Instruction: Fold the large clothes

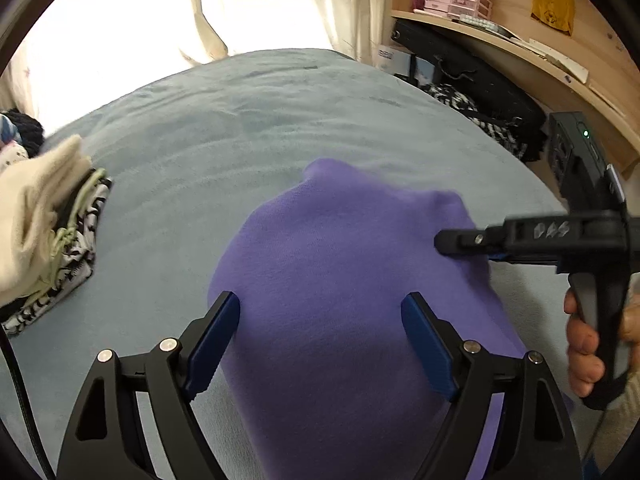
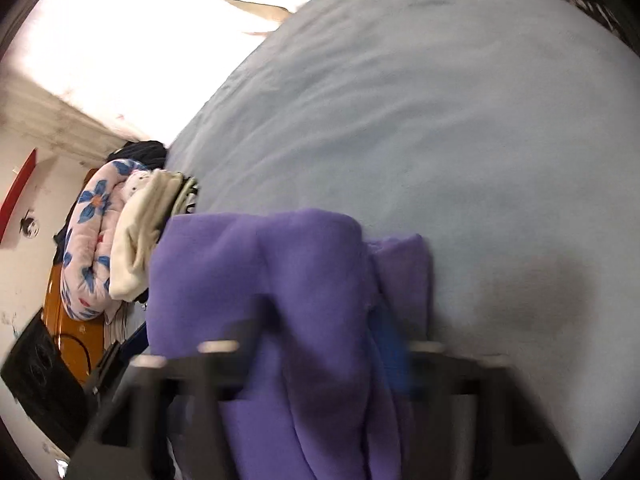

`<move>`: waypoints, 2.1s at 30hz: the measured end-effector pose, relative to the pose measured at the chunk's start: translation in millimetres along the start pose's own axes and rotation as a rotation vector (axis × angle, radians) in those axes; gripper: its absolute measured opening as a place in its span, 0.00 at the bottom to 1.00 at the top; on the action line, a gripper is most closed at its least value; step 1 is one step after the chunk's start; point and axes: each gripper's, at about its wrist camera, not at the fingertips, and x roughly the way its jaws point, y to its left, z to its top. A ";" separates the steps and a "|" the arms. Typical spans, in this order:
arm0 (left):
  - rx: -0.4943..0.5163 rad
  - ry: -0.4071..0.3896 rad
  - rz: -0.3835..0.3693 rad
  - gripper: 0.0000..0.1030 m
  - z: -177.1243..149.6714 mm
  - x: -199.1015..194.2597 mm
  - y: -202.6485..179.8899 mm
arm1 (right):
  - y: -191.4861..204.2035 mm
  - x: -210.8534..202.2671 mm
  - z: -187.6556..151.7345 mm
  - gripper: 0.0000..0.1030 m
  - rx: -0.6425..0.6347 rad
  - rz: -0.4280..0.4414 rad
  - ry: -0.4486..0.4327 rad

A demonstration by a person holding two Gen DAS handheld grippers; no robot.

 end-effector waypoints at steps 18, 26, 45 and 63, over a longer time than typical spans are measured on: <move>-0.104 0.150 0.117 0.82 32.6 38.9 38.9 | 16.0 47.7 18.2 0.17 -0.136 -0.419 0.121; -0.110 0.155 0.119 0.86 34.2 48.4 39.3 | -6.3 49.6 9.5 0.27 -0.069 -0.359 0.092; -0.168 0.006 0.050 0.84 -16.9 -26.7 47.8 | 75.9 -49.4 -49.7 0.55 -0.259 -0.345 -0.168; -0.209 0.070 -0.026 0.81 -83.2 -22.8 30.7 | 45.6 0.9 -126.1 0.32 -0.323 -0.453 -0.141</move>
